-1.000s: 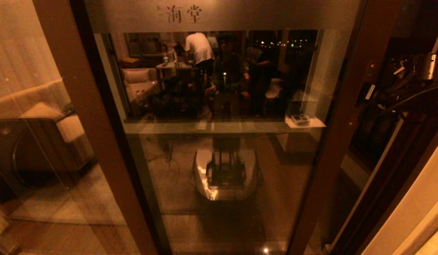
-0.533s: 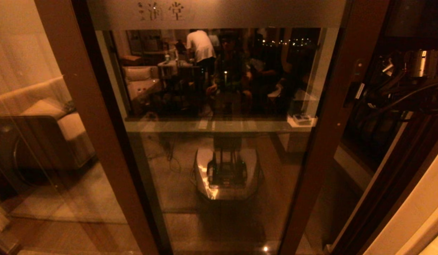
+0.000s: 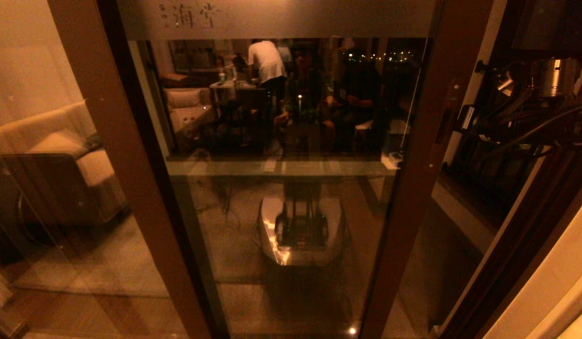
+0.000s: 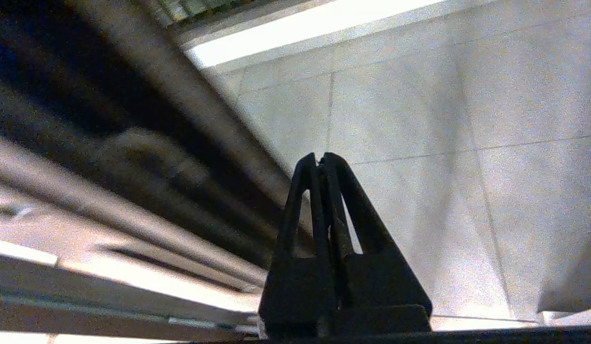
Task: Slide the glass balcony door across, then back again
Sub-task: Open the slid door
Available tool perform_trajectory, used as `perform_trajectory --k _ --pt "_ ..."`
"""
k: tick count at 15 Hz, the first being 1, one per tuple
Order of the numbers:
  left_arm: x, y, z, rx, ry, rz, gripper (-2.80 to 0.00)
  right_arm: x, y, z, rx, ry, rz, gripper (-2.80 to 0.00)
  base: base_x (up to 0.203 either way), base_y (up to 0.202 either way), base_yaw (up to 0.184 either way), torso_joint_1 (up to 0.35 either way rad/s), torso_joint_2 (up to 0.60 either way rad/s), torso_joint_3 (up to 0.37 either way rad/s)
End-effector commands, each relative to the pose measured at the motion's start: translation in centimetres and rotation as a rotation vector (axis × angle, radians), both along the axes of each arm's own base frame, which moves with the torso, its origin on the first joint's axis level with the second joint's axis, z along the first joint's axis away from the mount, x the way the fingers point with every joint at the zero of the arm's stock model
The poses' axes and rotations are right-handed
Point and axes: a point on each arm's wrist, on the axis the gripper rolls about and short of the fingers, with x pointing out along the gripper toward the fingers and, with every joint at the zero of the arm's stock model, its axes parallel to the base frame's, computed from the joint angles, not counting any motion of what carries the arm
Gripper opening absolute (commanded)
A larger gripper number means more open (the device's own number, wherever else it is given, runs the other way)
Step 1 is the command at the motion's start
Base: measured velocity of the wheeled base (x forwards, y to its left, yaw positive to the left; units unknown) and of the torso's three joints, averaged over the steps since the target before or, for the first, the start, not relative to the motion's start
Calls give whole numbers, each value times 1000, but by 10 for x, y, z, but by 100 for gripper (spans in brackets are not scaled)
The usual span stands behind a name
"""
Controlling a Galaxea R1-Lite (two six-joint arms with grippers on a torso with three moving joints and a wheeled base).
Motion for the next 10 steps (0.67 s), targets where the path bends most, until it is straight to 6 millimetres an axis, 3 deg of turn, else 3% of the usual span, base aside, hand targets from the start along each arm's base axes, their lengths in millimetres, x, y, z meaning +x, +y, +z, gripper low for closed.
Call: perform_trajectory --k 1,10 --pt "2 0 -6 -1 20 0 -280 -5 9 4 1 -6 21 -280 0 0 0 0 0 0" --pt "2 0 -6 -1 21 0 -280 -9 34 5 -2 -3 80 -280 0 0 0 0 0 0"
